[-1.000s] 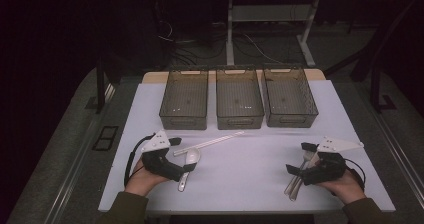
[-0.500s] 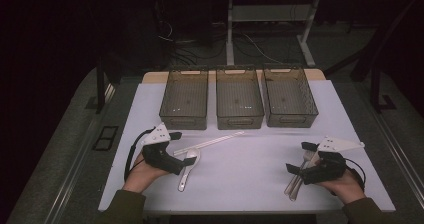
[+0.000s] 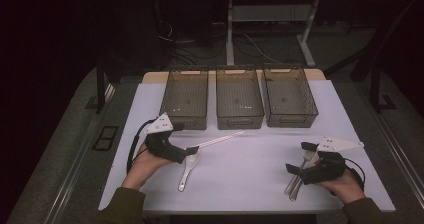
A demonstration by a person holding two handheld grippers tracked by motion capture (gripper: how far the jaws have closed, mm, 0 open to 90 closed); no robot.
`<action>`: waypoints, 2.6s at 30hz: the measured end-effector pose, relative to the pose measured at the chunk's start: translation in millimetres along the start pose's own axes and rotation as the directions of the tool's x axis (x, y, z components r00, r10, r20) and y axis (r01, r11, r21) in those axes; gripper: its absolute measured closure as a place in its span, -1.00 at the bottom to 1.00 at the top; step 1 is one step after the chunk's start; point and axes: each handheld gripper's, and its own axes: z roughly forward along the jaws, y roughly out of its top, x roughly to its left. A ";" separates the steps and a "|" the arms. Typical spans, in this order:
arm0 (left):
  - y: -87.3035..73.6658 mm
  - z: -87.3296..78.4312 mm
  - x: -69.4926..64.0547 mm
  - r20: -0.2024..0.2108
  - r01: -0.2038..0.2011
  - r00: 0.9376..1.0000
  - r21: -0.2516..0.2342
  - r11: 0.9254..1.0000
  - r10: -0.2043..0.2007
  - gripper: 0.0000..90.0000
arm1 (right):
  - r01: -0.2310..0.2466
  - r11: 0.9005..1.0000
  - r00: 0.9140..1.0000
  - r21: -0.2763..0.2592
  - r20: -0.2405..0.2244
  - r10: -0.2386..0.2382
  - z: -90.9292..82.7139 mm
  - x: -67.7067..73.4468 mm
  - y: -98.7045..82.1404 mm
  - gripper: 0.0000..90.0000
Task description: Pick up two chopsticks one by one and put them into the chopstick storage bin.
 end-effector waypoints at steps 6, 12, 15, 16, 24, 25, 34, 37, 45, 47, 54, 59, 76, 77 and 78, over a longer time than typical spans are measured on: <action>6.9 6.8 9.8 0.011 0.003 1.000 0.004 1.000 -0.003 -0.86 | -0.007 1.000 1.000 0.004 0.000 0.007 1.1 -0.6 -0.2 -0.99; 12.0 14.1 15.1 0.023 -0.002 1.000 0.009 1.000 0.002 -0.69 | -0.007 1.000 1.000 0.005 -0.001 0.007 1.2 -0.6 -0.4 -0.99; 13.7 16.0 16.5 0.027 -0.002 1.000 0.009 1.000 0.002 -0.66 | -0.007 1.000 1.000 0.004 -0.001 0.007 1.0 -0.8 -0.4 -0.99; 14.5 16.8 17.0 0.028 -0.003 1.000 0.007 1.000 0.003 -0.63 | -0.007 1.000 1.000 0.002 0.000 0.007 0.8 -0.7 -0.4 -0.99; 19.8 25.3 24.4 0.057 -0.008 0.998 0.028 1.000 0.006 -0.46 | -0.010 1.000 1.000 -0.001 0.002 0.010 0.0 -1.5 -0.6 -0.99; 19.8 25.3 24.4 0.057 -0.008 0.998 0.028 1.000 0.006 -0.42 | -0.010 1.000 1.000 -0.002 0.003 0.010 0.0 -1.5 -0.6 -0.99; 17.8 39.8 33.9 0.076 -0.014 0.997 0.110 0.994 0.006 -0.12 | -0.012 1.000 1.000 -0.003 0.001 0.012 -0.8 -0.6 -0.5 -0.99; 17.2 42.4 33.9 0.090 -0.017 0.996 0.120 0.993 0.007 0.00 | -0.012 1.000 1.000 -0.003 -0.001 0.012 -0.7 -0.7 -0.6 -0.99; 14.5 43.5 36.9 0.084 -0.024 0.996 0.173 0.985 0.009 0.32 | -0.005 1.000 1.000 -0.003 -0.002 0.005 0.3 0.2 -0.1 -0.99; 13.6 44.2 37.5 0.089 -0.031 0.996 0.187 0.982 0.015 0.39 | -0.006 1.000 1.000 -0.002 -0.002 0.006 0.6 0.0 -0.1 -0.99; 12.4 50.1 39.4 0.097 -0.041 0.995 0.249 0.968 0.017 0.59 | -0.007 1.000 1.000 0.000 -0.004 0.007 0.8 -0.4 -0.4 -0.99; 13.1 53.7 38.0 0.093 -0.060 0.995 0.271 0.961 0.036 0.67 | -0.008 1.000 1.000 0.002 -0.005 0.008 1.0 -0.7 -0.4 -0.99; 2.8 68.0 42.9 0.109 -0.098 0.992 0.381 0.919 0.060 0.77 | -0.009 1.000 1.000 0.007 -0.003 0.009 1.6 -1.0 -0.7 -0.99; 2.6 67.9 43.1 0.109 -0.096 0.992 0.388 0.917 0.058 0.78 | -0.009 1.000 1.000 0.007 -0.003 0.009 1.5 -1.1 -0.8 -0.99; 2.4 68.2 43.2 0.109 -0.096 0.992 0.388 0.916 0.058 0.78 | -0.009 1.000 1.000 0.007 -0.003 0.009 1.5 -1.1 -0.8 -0.99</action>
